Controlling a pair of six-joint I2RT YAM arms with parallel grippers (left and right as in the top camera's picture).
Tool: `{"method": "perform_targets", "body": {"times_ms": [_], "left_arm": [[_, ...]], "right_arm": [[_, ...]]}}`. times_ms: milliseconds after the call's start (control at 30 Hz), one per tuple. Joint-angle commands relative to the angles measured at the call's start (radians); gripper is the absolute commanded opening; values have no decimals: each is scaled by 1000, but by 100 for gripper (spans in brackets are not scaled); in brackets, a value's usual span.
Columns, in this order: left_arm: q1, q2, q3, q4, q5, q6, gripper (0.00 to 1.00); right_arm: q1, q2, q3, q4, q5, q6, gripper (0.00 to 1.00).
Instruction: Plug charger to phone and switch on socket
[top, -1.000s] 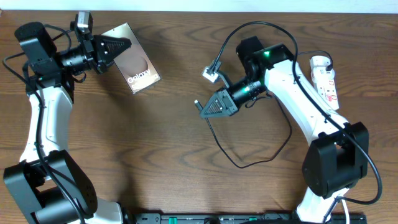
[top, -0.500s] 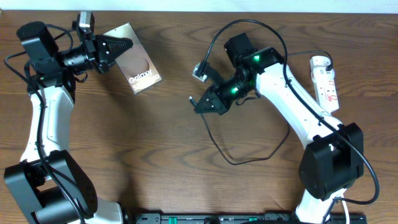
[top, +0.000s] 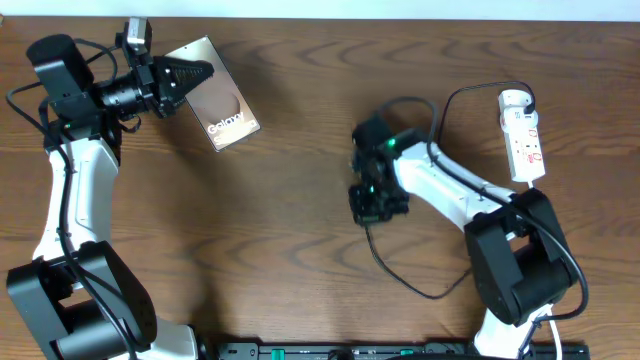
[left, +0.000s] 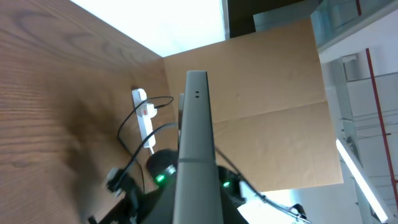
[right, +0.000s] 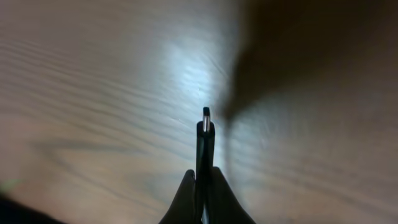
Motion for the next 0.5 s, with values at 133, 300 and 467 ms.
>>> {"method": "perform_targets", "body": {"times_ms": [133,300,467], "left_arm": [[-2,-10,13,5,33,9,7],[-2,-10,13,5,33,9,7],[-2,-10,13,5,33,9,7]], "right_arm": [[26,-3,-95,8,32,108,1],[51,-3,-132,24,66,152,1],[76,-3,-169,61,77,190,14]]}}
